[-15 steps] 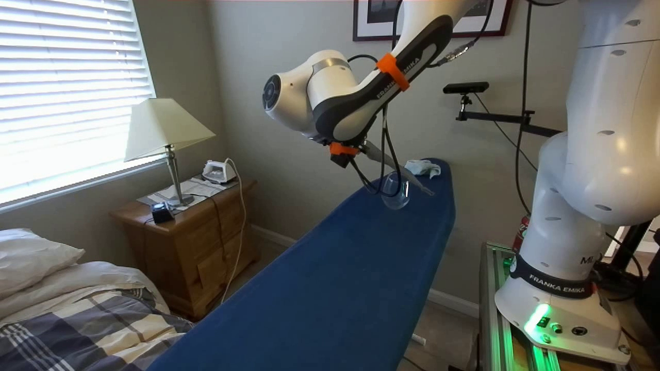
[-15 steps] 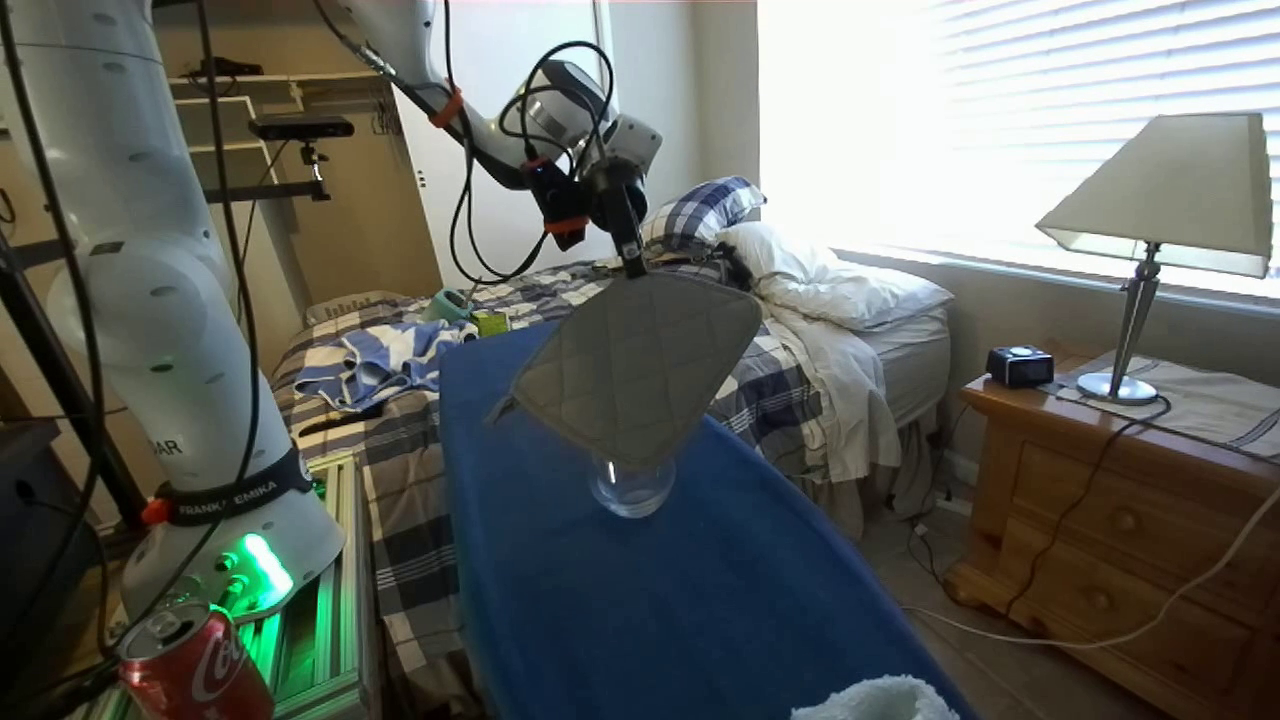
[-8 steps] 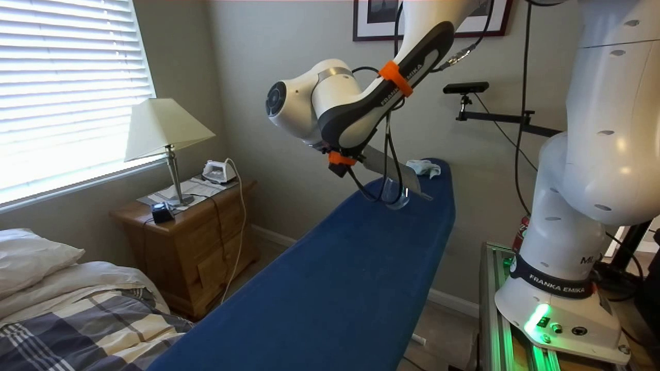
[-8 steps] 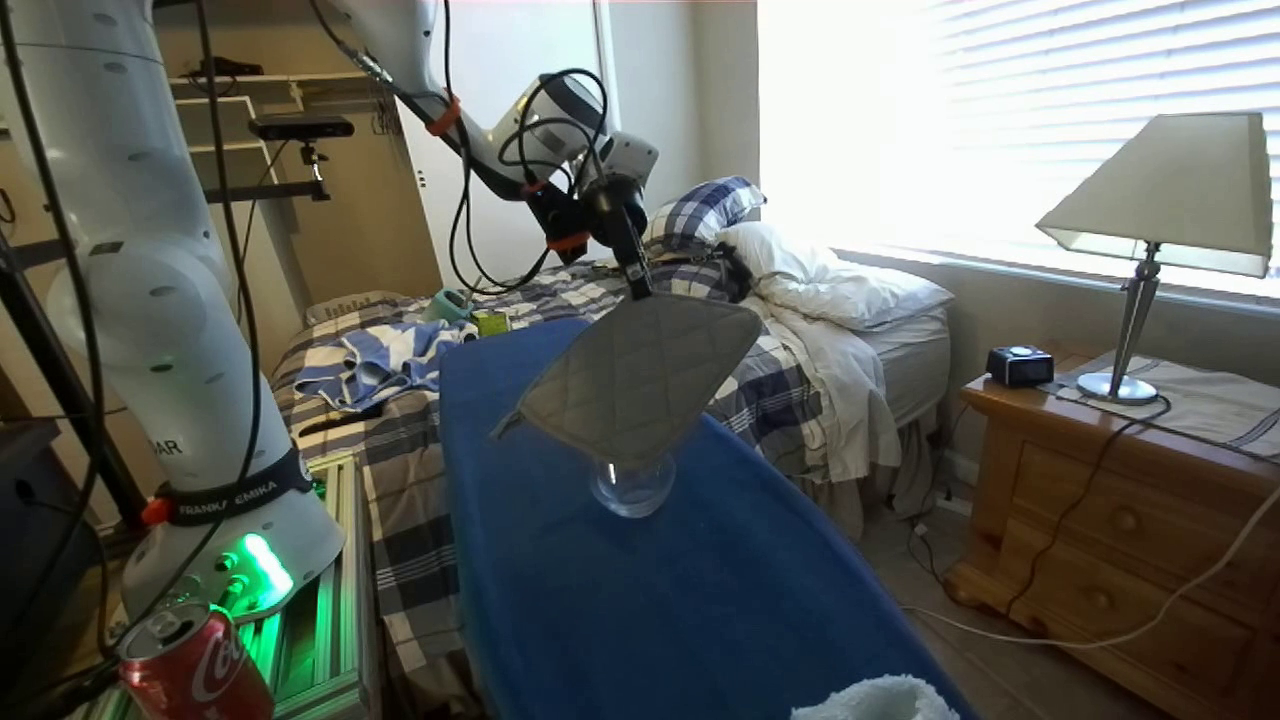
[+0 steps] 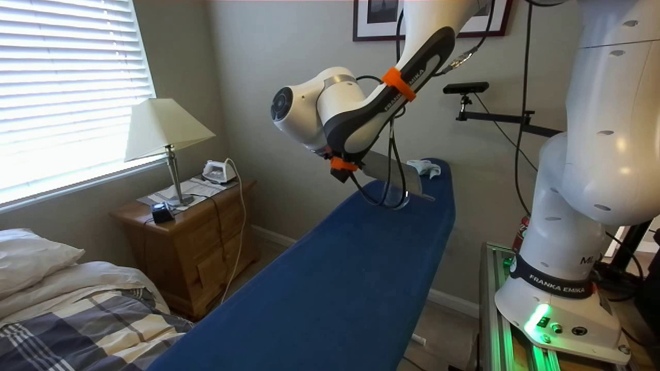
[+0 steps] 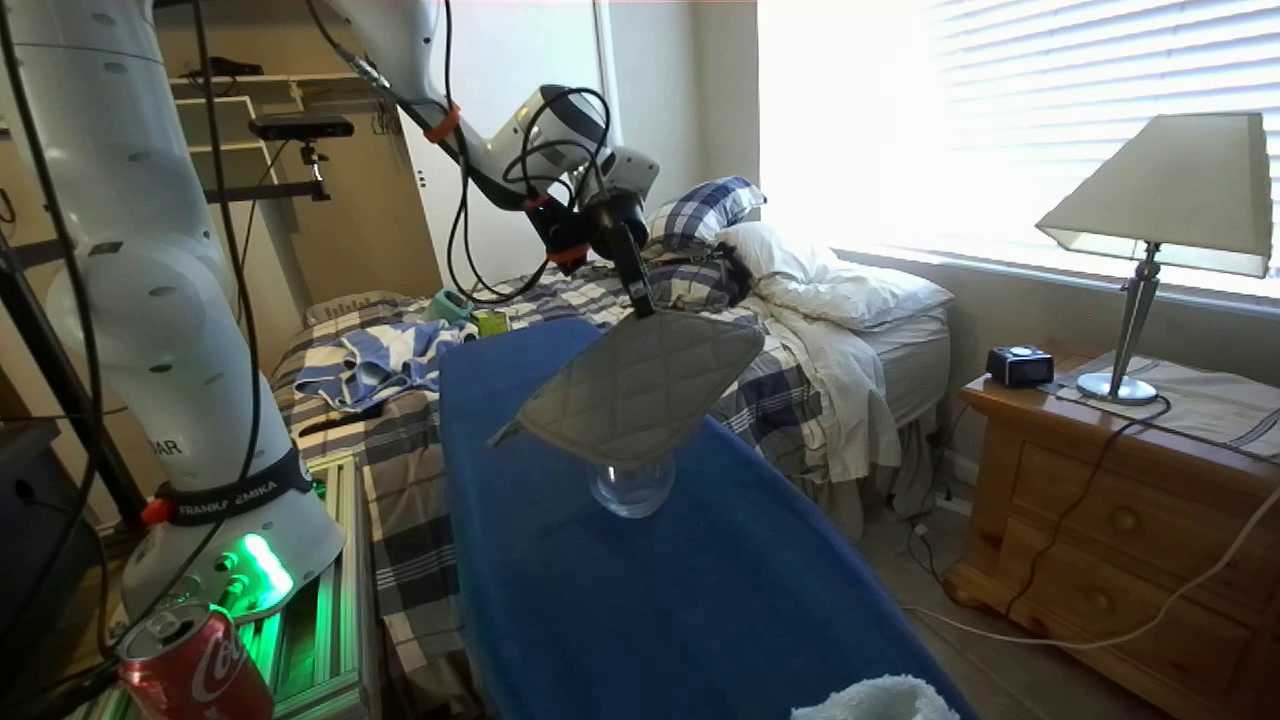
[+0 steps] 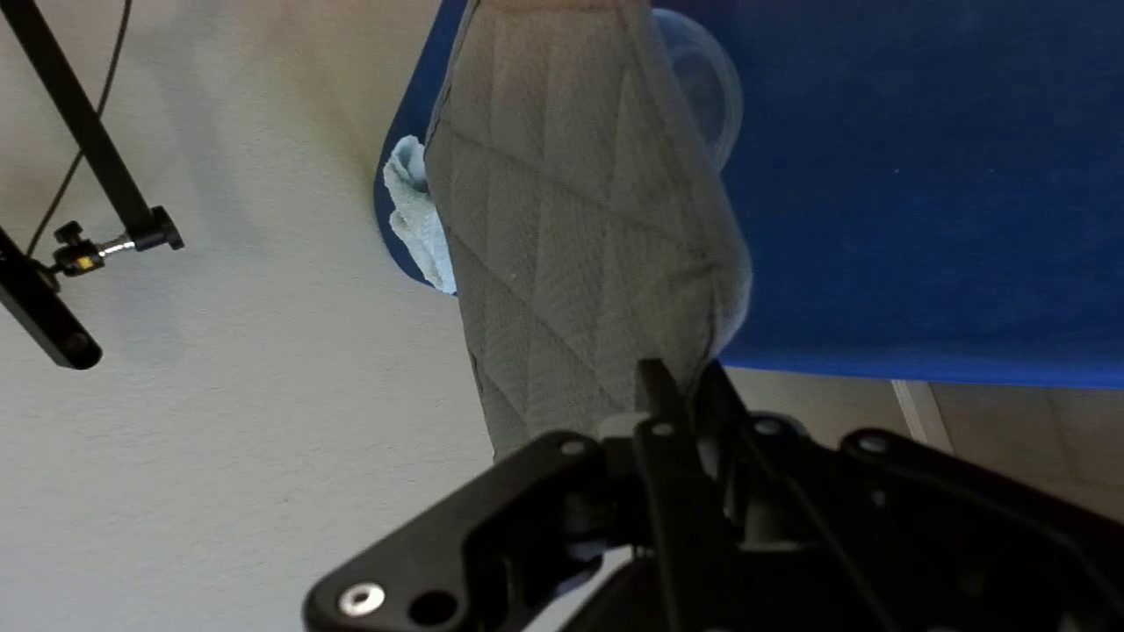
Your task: Put the grey pot holder on top of the glass cup.
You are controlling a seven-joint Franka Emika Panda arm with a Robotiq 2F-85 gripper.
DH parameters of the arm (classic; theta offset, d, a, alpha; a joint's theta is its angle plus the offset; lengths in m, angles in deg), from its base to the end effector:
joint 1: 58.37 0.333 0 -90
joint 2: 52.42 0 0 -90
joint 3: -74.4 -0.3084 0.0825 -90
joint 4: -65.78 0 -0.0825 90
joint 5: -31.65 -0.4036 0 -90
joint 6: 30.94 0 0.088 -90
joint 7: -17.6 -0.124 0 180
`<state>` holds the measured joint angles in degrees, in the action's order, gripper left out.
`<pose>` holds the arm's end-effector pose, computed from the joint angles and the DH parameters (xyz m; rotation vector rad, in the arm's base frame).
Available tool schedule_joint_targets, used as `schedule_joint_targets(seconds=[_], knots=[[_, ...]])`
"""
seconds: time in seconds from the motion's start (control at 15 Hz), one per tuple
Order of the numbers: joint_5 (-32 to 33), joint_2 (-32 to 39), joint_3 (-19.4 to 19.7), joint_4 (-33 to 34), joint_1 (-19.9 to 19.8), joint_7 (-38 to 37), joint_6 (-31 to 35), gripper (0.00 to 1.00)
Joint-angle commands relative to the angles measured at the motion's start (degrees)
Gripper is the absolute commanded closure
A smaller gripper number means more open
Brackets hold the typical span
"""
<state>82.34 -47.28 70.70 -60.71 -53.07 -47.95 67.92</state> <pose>0.5067 -0.0051 0.3039 2.0955 -0.6153 0.0752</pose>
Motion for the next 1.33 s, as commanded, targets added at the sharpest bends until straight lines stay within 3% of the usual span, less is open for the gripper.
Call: schedule_joint_targets(seconds=[0.0,1.0,1.07,1.27], knots=[[0.3,-0.9,0.4,-2.1,-0.6,-1.1,2.2,0.98],[-0.5,-0.3,1.9,-2.4,-1.9,-1.5,6.5,0.97],[-0.7,-0.3,1.9,-2.4,-2.0,-1.4,6.5,0.72],[-0.9,-0.4,1.9,-2.4,-2.0,-1.2,6.6,0.53]])
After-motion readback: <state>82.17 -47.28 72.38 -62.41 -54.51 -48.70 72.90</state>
